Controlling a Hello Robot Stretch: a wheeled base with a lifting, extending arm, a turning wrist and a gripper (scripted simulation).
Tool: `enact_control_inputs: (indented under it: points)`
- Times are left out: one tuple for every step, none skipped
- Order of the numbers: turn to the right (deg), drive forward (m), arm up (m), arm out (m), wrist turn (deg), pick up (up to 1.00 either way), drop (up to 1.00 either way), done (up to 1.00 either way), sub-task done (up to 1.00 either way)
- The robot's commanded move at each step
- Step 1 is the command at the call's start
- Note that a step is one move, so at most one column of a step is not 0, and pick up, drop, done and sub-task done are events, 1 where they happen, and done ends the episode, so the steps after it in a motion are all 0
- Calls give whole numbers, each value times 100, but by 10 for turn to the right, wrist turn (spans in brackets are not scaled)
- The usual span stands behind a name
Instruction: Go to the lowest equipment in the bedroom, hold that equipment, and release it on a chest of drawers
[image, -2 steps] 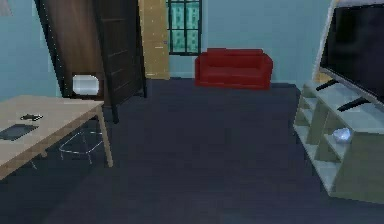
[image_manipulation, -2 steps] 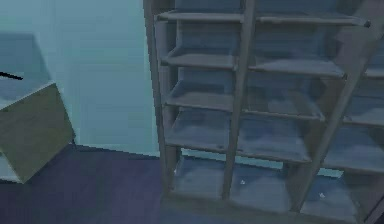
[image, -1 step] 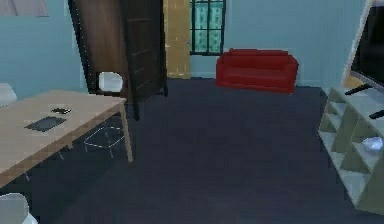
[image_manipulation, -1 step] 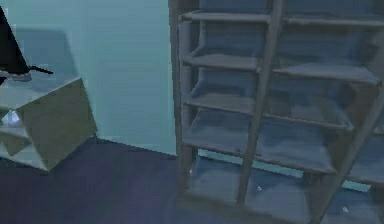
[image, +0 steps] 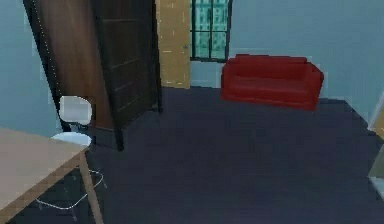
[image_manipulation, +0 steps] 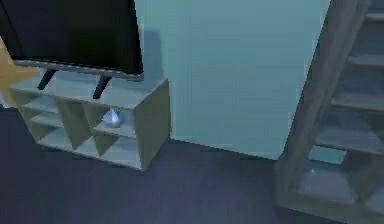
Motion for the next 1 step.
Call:
enact_control_inputs:
  points:
    - [0, 100, 0, 0, 0, 0, 0, 0, 0]
